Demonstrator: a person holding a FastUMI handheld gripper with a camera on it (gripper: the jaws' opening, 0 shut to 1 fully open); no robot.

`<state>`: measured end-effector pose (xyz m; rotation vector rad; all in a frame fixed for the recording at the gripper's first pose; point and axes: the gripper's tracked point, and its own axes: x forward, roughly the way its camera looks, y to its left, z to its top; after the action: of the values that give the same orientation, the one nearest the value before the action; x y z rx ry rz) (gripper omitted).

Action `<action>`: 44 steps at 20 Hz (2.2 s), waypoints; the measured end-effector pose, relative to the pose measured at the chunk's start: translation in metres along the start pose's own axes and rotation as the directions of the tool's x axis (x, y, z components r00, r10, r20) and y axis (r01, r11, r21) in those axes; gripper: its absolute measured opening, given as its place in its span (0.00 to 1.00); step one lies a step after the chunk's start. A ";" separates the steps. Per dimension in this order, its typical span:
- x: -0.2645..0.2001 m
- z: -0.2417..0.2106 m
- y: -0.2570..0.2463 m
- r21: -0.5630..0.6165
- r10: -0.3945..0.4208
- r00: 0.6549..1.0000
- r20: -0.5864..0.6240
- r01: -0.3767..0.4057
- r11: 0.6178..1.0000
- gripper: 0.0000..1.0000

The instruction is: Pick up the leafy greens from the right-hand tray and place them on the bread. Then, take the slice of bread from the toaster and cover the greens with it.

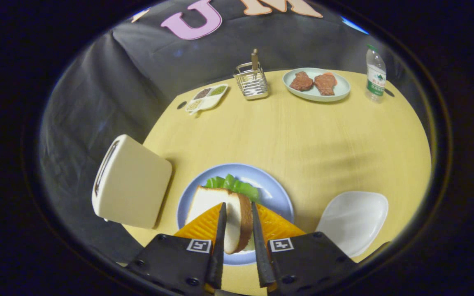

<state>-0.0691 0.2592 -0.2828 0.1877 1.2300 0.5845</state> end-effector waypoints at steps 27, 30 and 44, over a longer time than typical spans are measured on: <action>-0.253 0.096 0.000 -0.240 0.039 0.724 0.688 0.177 0.954 1.00; -0.282 0.098 -0.007 -0.189 0.001 0.658 0.753 0.215 0.958 1.00; -0.367 0.103 -0.033 -0.059 -0.117 0.475 0.872 0.340 0.938 1.00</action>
<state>-0.0398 0.0600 0.0423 0.0878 0.1655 0.2954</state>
